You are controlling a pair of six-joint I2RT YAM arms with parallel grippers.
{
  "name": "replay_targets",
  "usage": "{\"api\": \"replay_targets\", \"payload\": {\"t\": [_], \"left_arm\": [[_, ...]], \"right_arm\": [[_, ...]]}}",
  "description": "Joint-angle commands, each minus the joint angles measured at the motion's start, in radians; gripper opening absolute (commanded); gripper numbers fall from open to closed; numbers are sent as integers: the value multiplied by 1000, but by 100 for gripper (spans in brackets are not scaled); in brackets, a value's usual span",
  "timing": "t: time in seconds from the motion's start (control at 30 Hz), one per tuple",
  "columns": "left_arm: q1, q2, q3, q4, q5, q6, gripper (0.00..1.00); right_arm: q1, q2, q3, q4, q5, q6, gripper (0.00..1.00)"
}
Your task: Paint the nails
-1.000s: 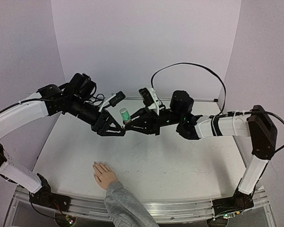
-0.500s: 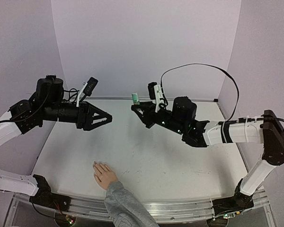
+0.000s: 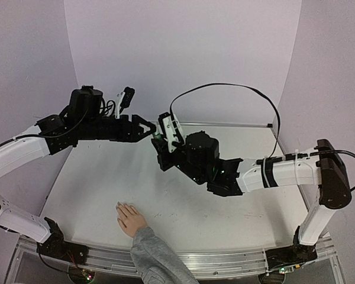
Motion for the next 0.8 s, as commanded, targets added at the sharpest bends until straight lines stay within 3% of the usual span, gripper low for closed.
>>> {"api": "replay_targets", "payload": {"t": [0.0, 0.77], "left_arm": [[-1, -17, 37, 86, -26, -30, 72], [-2, 25, 54, 89, -4, -23, 43]], "right_arm": [[7, -1, 58, 42, 42, -44, 0], [32, 16, 89, 28, 1, -62, 0]]}}
